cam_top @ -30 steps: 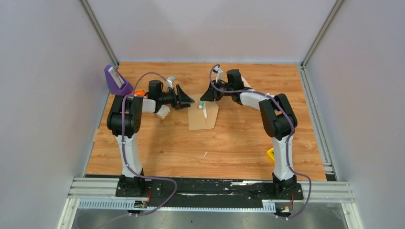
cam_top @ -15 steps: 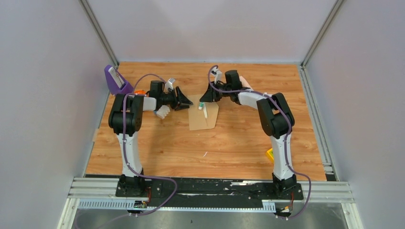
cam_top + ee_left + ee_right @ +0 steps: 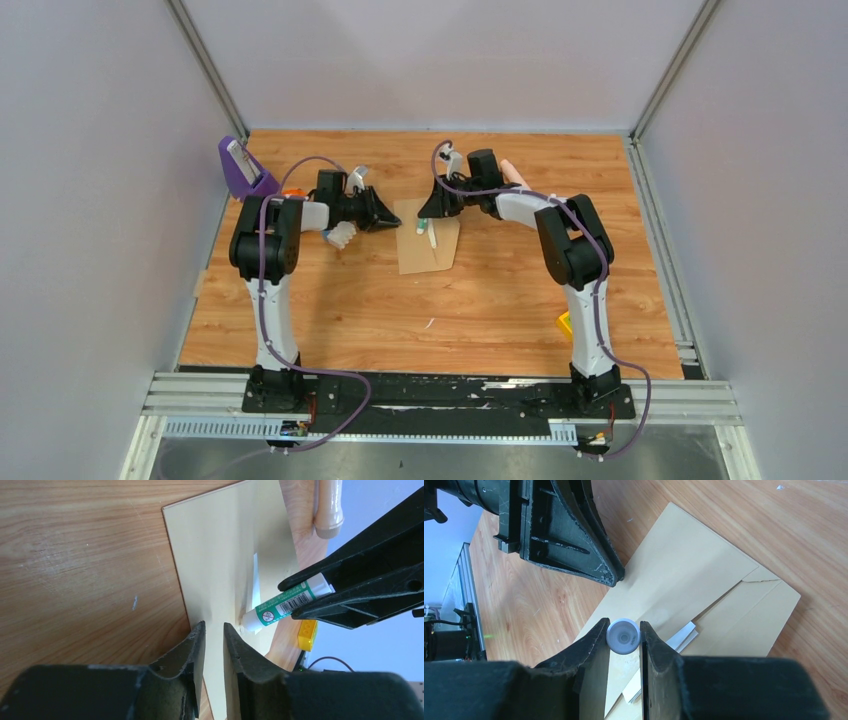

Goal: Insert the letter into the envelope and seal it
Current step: Paint the envelope at the center of the board.

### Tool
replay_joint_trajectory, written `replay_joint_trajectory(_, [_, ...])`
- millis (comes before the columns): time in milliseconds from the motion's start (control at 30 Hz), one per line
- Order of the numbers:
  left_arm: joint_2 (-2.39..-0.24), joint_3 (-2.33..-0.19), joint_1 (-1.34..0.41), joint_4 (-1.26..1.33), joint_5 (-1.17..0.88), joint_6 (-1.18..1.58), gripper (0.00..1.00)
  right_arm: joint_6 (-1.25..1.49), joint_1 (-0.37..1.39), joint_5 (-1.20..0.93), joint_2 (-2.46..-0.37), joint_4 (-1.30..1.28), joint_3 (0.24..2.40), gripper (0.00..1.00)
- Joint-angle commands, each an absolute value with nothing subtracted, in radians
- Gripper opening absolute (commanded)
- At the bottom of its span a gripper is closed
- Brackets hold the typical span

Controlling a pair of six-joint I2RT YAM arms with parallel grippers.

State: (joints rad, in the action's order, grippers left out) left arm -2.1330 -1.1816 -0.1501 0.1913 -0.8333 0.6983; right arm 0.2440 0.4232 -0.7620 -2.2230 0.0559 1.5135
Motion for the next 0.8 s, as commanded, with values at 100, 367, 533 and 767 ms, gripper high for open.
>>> replay_joint_trajectory(100, [-2.151,-1.217,-0.162,0.118,-0.769,0.636,0.19,0.218,0.433,-0.758,-2.226,0.024,1.547,0.00])
replay_joint_trajectory(367, [-2.151,-1.240,-0.167,0.029,-0.700,0.593,0.11,0.200,0.437,-0.785,-2.197,0.005,1.518,0.00])
replay_joint_trajectory(533, [-2.147,-1.241,-0.169,0.020,-0.689,0.590,0.10,0.184,0.439,-0.802,-2.190,-0.019,1.513,0.00])
replay_joint_trajectory(767, [-2.144,-1.240,-0.175,0.018,-0.687,0.590,0.09,0.157,0.457,-0.824,-2.191,-0.059,1.510,0.00])
